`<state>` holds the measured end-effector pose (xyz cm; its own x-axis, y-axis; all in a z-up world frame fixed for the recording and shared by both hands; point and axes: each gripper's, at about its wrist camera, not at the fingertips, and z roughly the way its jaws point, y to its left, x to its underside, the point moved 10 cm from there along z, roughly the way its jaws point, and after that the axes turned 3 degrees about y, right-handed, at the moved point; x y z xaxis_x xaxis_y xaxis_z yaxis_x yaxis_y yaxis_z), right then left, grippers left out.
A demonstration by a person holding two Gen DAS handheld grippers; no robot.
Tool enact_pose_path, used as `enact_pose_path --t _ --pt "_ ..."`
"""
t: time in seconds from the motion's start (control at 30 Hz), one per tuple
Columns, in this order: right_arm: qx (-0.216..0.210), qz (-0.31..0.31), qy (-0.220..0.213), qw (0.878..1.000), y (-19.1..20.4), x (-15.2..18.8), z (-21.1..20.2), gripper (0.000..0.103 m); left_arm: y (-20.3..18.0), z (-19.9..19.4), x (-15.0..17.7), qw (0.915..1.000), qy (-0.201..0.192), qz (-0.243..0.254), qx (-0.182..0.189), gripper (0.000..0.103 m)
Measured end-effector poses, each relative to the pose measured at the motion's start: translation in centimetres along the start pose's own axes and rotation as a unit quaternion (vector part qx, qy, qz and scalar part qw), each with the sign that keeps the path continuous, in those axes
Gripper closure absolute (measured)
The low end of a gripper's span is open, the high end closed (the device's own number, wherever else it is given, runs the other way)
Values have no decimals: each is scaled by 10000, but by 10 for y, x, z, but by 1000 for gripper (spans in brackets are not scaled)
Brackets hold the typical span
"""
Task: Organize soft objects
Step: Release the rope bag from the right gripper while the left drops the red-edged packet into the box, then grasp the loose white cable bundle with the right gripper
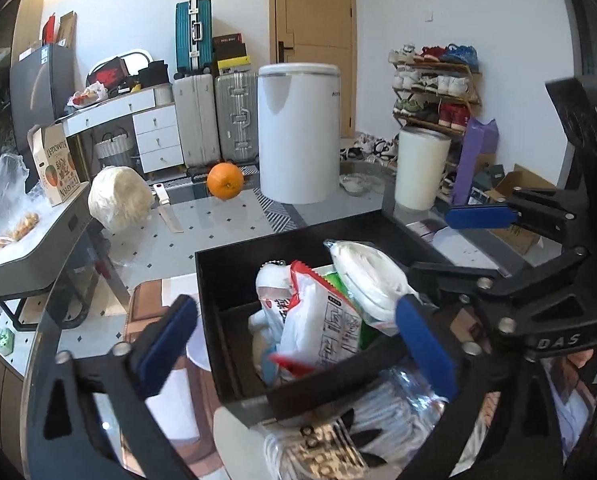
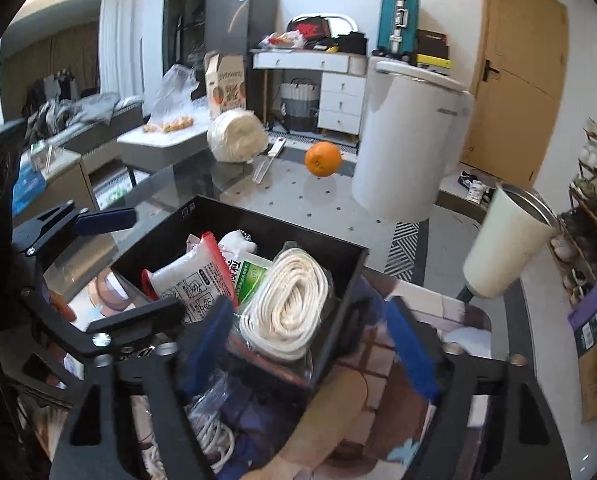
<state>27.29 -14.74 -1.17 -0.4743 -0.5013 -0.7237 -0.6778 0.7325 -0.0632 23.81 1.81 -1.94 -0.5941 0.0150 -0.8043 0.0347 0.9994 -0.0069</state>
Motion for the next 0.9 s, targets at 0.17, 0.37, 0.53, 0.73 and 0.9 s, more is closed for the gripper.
enact_pose_path --t 0.17,0.37,0.53,0.73,0.9 --pt "-197 530 -200 9982 -9 13 -21 1 6 -23 2 9995 -242 -196 -115 0" --pt "-245 707 -53 9972 0 36 -31 1 11 -41 15 9988 -307 -331 -178 0" --pt "-312 853 131 9958 12 56 -33 1 13 -50 34 9984 -240 -447 -240 0" --pt "-268 872 344 9952 22 76 -33 1 14 -57 54 9981 -140 -453 -383 0" --pt "-344 804 498 9949 32 90 -36 1 11 -61 67 9982 -61 -453 -401 0"
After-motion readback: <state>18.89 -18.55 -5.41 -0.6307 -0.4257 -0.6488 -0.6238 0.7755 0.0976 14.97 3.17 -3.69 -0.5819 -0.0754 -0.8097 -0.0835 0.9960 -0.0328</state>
